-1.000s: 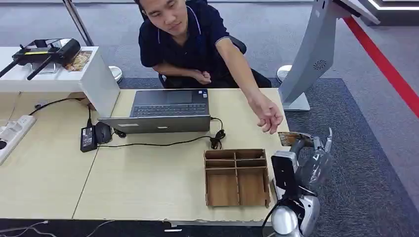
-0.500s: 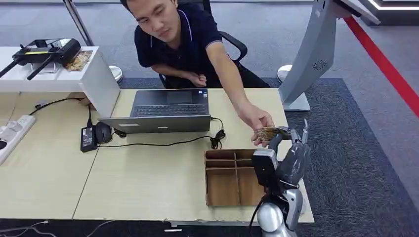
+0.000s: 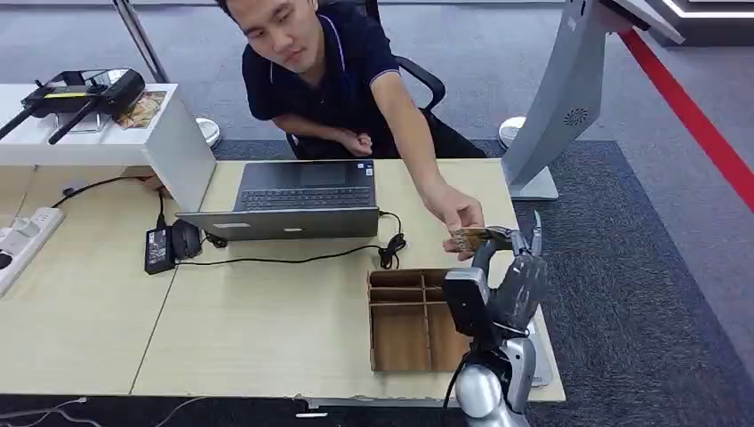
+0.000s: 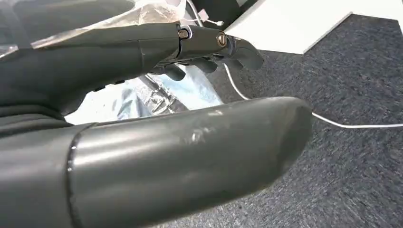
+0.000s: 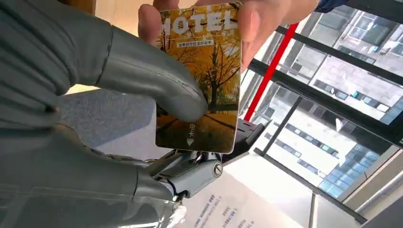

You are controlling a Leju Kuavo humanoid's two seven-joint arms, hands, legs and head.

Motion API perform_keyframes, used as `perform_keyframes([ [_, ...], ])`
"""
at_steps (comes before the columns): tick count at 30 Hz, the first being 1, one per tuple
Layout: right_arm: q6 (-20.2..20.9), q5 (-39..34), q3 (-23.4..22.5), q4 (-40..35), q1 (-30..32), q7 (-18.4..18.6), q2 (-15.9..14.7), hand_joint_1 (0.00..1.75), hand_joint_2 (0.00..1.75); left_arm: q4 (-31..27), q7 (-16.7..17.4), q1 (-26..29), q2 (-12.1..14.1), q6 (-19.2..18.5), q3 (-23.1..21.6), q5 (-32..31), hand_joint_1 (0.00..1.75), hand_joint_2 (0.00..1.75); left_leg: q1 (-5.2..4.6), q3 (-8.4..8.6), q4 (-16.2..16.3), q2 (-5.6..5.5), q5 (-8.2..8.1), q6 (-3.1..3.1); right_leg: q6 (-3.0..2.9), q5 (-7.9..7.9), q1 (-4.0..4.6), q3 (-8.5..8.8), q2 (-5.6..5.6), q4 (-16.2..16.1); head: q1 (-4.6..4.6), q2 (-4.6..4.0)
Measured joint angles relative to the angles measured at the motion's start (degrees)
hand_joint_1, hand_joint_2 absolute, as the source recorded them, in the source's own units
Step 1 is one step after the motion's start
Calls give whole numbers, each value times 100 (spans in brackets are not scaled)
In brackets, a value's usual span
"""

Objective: Pass the card to the sensor for recognition and then transmit it.

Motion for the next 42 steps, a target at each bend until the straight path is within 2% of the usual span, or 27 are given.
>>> perform_keyframes([
  [14,-2,66,22,-4,-2,146,-13,0,175,0,-13,0,-2,0,-42,87,0,0,0,2,0,1,0,0,0,0,0,0,0,0,0,0],
  [23,-2,-59,227,-37,24,931,-197,0,175,2,-22,1,0,0,-77,225,0,0,0,1,0,1,0,0,0,0,0,-2,0,-1,0,0],
  [33,-4,94,485,-231,169,1411,-561,0,175,11,-26,1,15,0,-160,297,0,0,0,2,0,1,0,0,0,0,0,-2,1,-1,0,0],
  [37,-4,227,608,-323,234,1827,-776,0,175,20,-26,-1,28,0,-184,361,0,0,0,3,0,1,0,0,0,0,0,-2,1,-1,0,0],
  [42,-7,302,675,-503,350,2172,-1084,0,175,22,-13,3,72,0,-199,411,0,0,0,2,0,3,0,0,0,0,0,-2,2,-1,0,0],
])
